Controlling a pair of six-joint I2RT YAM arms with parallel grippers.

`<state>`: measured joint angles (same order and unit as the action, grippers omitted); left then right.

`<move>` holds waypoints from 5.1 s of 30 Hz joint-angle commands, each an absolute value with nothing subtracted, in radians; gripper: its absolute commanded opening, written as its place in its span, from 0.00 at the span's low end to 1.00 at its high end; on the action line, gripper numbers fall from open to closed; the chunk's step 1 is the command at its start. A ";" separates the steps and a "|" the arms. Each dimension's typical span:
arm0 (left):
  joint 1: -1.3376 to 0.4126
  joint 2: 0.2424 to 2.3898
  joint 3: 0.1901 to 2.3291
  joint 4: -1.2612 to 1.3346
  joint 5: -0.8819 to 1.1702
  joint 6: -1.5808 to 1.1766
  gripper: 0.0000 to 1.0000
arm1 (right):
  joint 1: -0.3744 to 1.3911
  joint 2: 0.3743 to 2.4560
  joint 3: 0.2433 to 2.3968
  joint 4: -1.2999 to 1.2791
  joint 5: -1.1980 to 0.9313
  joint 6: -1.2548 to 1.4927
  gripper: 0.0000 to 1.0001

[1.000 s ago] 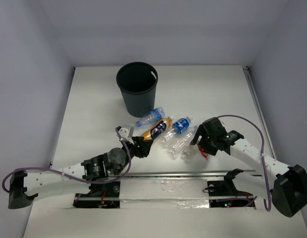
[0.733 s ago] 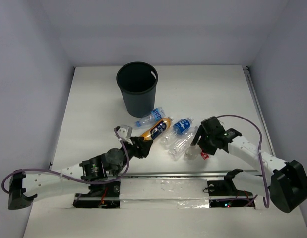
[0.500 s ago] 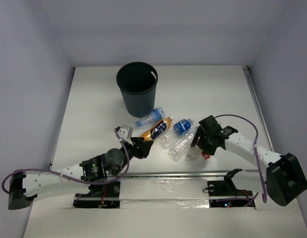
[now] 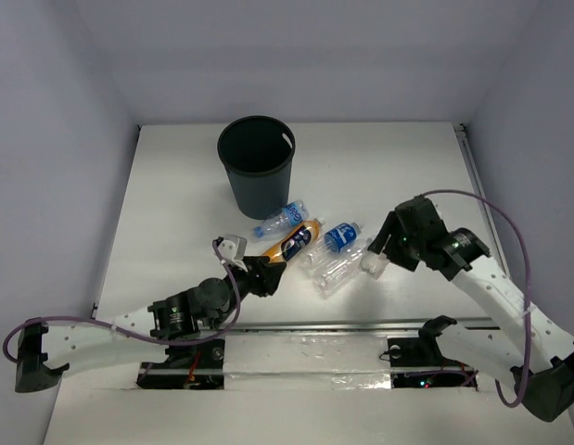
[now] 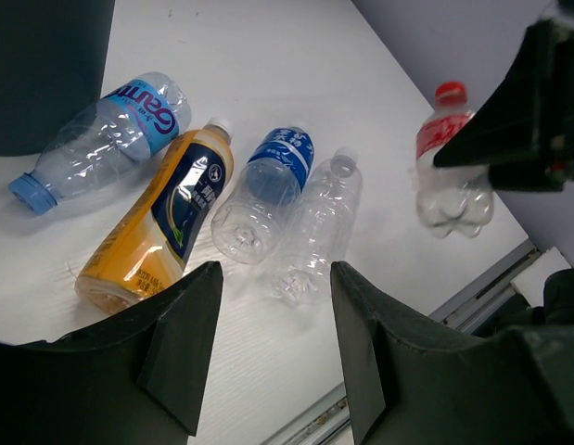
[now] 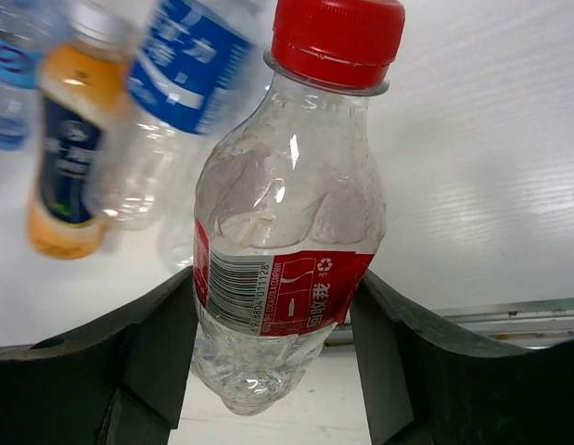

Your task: Put the plastic bottles in the bin

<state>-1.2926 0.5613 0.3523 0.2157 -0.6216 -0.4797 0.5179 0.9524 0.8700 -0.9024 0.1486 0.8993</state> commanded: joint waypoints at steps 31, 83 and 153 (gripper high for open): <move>-1.289 0.667 0.356 0.302 -0.730 -0.471 0.45 | 0.787 2.034 2.235 -0.233 0.190 0.189 0.63; -1.256 1.933 1.224 0.351 -0.411 -0.115 0.59 | 0.778 0.611 0.861 -0.098 0.672 0.465 0.58; -0.499 1.514 1.348 0.767 -0.302 -0.140 0.34 | 0.778 0.666 0.701 -0.109 0.514 0.575 0.56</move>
